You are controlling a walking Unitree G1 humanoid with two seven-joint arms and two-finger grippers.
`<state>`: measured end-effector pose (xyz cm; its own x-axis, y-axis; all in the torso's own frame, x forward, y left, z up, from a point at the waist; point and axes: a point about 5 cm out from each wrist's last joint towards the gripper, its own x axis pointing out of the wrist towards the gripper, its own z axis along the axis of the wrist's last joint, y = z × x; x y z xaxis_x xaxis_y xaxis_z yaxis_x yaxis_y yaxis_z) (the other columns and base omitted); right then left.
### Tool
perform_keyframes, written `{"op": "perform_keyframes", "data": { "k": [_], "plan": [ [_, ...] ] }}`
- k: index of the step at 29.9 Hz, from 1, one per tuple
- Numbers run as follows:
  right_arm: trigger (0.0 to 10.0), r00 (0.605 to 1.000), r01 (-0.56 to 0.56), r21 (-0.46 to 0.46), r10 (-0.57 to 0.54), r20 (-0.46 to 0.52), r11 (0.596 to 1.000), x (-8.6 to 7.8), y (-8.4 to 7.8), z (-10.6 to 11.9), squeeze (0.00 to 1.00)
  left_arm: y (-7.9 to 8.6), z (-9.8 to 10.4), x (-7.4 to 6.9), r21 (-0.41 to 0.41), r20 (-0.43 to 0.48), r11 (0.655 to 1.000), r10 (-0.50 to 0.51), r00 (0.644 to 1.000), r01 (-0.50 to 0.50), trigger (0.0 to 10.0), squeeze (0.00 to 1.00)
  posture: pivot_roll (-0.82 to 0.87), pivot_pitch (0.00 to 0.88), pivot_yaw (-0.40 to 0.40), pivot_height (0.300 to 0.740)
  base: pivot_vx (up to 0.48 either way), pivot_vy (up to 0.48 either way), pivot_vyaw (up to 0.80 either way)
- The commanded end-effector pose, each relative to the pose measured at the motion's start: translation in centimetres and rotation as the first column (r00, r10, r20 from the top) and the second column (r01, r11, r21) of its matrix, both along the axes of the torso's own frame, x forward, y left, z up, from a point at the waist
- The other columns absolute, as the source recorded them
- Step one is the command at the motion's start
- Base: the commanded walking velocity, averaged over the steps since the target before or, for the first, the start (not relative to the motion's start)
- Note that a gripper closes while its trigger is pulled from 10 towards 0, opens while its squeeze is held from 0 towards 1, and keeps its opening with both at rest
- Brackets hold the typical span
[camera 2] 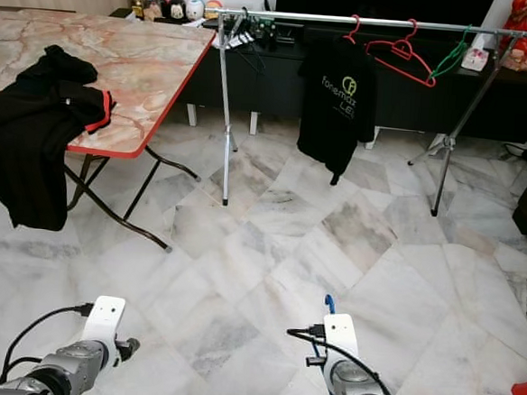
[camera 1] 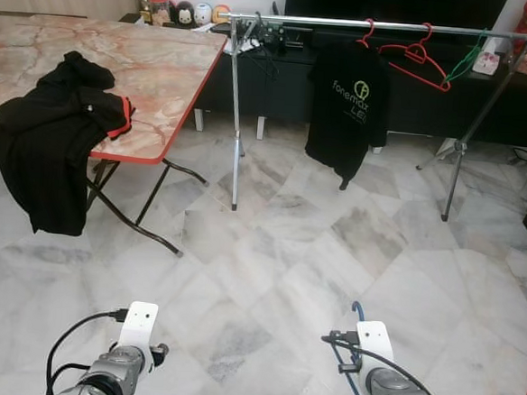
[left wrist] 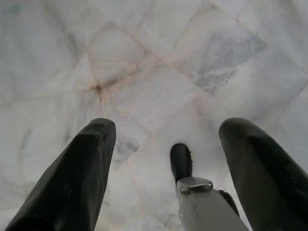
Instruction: Hang hanger
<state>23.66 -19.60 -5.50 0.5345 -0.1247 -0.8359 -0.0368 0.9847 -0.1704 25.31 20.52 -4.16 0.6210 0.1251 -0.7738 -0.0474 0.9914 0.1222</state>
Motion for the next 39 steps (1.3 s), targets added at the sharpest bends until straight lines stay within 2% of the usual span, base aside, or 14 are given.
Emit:
{"op": "perform_keyframes", "data": {
  "k": [1,8,14,23,27,31,35,39],
  "plan": [
    [10.0,1.0,-0.004,-0.007,0.004,0.017,1.0,0.6,0.2,0.4,0.0,0.7,0.4,0.3,-0.002,0.022,0.999,0.048,0.999,-0.048,10.0,0.0,-0.01,0.002,-0.056,0.74,0.0,0.0,0.0],
    [10.0,1.0,-0.013,-0.001,0.013,0.022,1.0,0.9,0.4,0.5,0.0,0.8,0.6,0.5,-0.001,0.03,0.999,0.035,0.999,-0.035,10.0,0.0,0.0,0.001,-0.045,0.74,0.0,0.0,0.0],
    [10.0,0.999,0.023,-0.021,-0.022,0.024,1.0,1.1,0.3,0.7,0.0,0.8,0.9,0.9,0.0,0.038,1.0,0.029,0.999,-0.029,10.0,0.0,-0.01,0.0,-0.021,0.74,0.0,0.0,0.0],
    [10.0,0.997,0.074,0.032,-0.075,0.035,0.997,1.4,0.7,0.8,0.0,0.0,1.2,1.5,-0.006,0.042,0.997,-0.074,0.996,0.074,10.0,0.0,-0.04,0.0,-0.012,0.74,0.0,0.0,0.0],
    [10.0,0.999,0.035,0.026,-0.035,0.013,0.999,1.0,0.9,0.5,0.0,0.0,0.9,1.1,0.017,0.024,0.995,-0.098,0.995,0.098,10.0,0.0,-0.02,0.0,-0.014,0.74,0.0,0.0,0.0],
    [10.0,1.0,0.017,0.015,-0.017,-0.005,1.0,0.5,1.0,0.2,0.0,0.1,0.6,0.7,0.003,0.011,0.995,-0.098,0.995,0.098,10.0,0.0,-0.03,0.0,-0.013,0.74,0.0,0.0,0.0],
    [10.0,1.0,0.018,0.019,-0.017,-0.019,1.0,-0.1,1.0,-0.2,0.0,-1.0,0.0,0.2,-0.013,-0.033,0.984,-0.177,0.984,0.176,10.0,0.0,-0.01,0.0,-0.025,0.74,0.0,0.0,0.0],
    [10.0,0.999,0.0,0.022,0.001,-0.037,1.0,-0.2,0.9,-0.3,0.0,-1.8,-0.6,-0.4,-0.01,-0.065,0.986,-0.166,0.984,0.166,10.0,0.0,-0.02,0.0,-0.033,0.74,0.0,0.0,0.0]
  ]
}}
